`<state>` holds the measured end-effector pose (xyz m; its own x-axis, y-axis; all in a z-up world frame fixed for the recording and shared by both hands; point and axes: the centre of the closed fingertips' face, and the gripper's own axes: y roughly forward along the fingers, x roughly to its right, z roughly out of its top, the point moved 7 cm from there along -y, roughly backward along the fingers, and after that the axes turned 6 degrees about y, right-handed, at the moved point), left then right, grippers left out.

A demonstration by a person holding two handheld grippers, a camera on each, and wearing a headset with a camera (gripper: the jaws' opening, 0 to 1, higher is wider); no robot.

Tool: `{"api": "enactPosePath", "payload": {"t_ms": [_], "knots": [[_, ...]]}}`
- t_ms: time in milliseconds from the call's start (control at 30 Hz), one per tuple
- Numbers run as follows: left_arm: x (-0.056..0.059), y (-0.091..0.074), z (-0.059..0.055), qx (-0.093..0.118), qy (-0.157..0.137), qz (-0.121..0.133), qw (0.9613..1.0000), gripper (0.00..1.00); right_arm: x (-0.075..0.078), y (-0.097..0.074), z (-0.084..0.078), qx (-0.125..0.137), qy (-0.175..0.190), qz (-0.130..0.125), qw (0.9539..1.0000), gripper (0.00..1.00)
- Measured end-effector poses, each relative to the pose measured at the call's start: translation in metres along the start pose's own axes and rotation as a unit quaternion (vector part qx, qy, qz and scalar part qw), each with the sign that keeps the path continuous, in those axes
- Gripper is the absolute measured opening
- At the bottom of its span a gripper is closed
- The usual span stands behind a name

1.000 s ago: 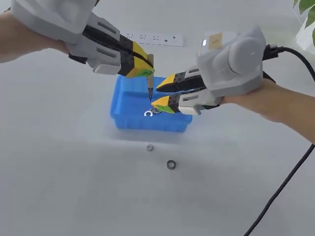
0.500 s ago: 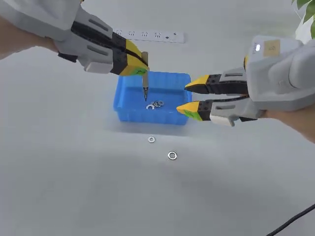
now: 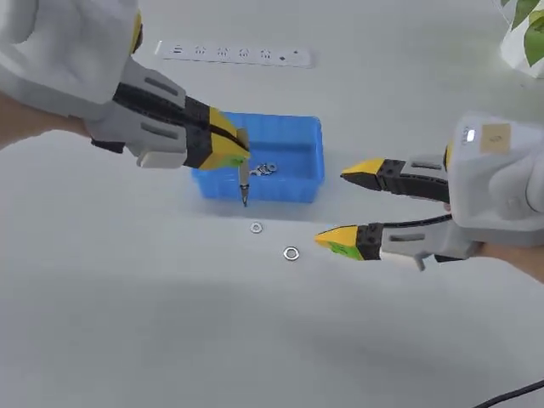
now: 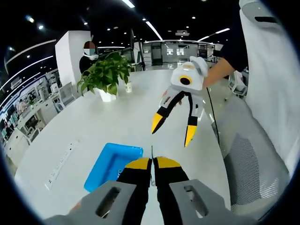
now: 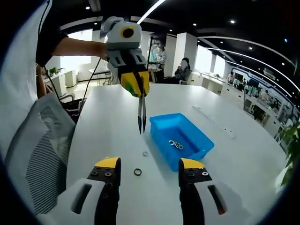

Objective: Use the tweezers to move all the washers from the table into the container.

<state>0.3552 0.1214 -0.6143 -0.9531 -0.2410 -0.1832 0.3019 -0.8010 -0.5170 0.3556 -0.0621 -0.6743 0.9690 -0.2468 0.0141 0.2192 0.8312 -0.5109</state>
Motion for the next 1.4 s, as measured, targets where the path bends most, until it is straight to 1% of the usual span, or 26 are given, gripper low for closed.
{"api": "enactPosePath", "payload": {"t_ms": [33, 100, 167, 233, 300, 400, 567, 667, 733, 800, 900, 1033, 1067, 1200, 1300, 1400], "knots": [[0.002, 0.001, 0.0, 0.006, -0.005, 0.004, 1.0, 0.07, -0.002, -0.001, -0.001, 0.001, 0.0, 0.001, 1.0, 0.52], [0.007, 0.002, -0.003, 0.01, -0.004, 0.012, 0.9999, 0.07, -0.008, -0.002, -0.001, 0.003, 0.007, 0.004, 1.0, 0.55], [0.011, 0.007, -0.006, 0.007, -0.004, 0.017, 0.9998, 0.07, -0.012, -0.002, -0.003, 0.004, 0.005, 0.003, 1.0, 0.57], [0.013, 0.009, -0.008, 0.004, -0.005, 0.018, 0.9998, 0.07, -0.016, -0.001, -0.006, 0.002, 0.011, 0.006, 0.9999, 0.59], [0.016, 0.012, -0.009, 0.005, -0.008, 0.018, 0.9998, 0.07, -0.018, 0.001, -0.01, -0.004, 0.012, 0.007, 0.9999, 0.61], [0.018, 0.017, -0.014, 0.0, -0.011, 0.015, 0.9998, 0.06, -0.021, 0.004, -0.016, -0.008, 0.018, 0.011, 0.9997, 0.63], [0.021, 0.024, -0.019, -0.001, -0.022, -0.001, 0.9998, 0.06, -0.023, 0.008, -0.025, -0.019, 0.026, 0.023, 0.9992, 0.64], [0.021, 0.028, -0.02, 0.003, -0.029, -0.004, 0.9996, 0.06, -0.023, 0.009, -0.029, -0.019, 0.036, 0.027, 0.9988, 0.63], [0.022, 0.032, -0.021, 0.006, -0.027, -0.004, 0.9996, 0.06, -0.022, 0.01, -0.032, -0.022, 0.04, 0.029, 0.9985, 0.63], [0.018, 0.035, -0.025, 0.009, -0.029, -0.002, 0.9995, 0.06, -0.022, 0.01, -0.033, -0.024, 0.042, 0.031, 0.9984, 0.63], [0.013, 0.039, -0.027, 0.011, -0.029, 0.002, 0.9995, 0.06, -0.021, 0.01, -0.036, -0.026, 0.045, 0.032, 0.9981, 0.62], [0.009, 0.044, -0.031, 0.01, -0.029, 0.004, 0.9995, 0.06, -0.019, 0.01, -0.037, -0.024, 0.049, 0.032, 0.998, 0.61], [0.008, 0.045, -0.032, 0.007, -0.028, 0.004, 0.9996, 0.06, -0.019, 0.01, -0.037, -0.025, 0.049, 0.032, 0.998, 0.61], [0.007, 0.049, -0.035, 0.002, -0.024, -0.001, 0.9997, 0.06, -0.019, 0.01, -0.042, -0.031, 0.052, 0.033, 0.9976, 0.61], [0.006, 0.05, -0.034, 0.005, -0.025, 0.0, 0.9997, 0.06, -0.02, 0.01, -0.045, -0.039, 0.048, 0.037, 0.9974, 0.61], [0.006, 0.052, -0.035, -0.001, -0.02, -0.002, 0.9998, 0.06, -0.023, 0.01, -0.045, -0.04, 0.052, 0.042, 0.997, 0.61]]}}
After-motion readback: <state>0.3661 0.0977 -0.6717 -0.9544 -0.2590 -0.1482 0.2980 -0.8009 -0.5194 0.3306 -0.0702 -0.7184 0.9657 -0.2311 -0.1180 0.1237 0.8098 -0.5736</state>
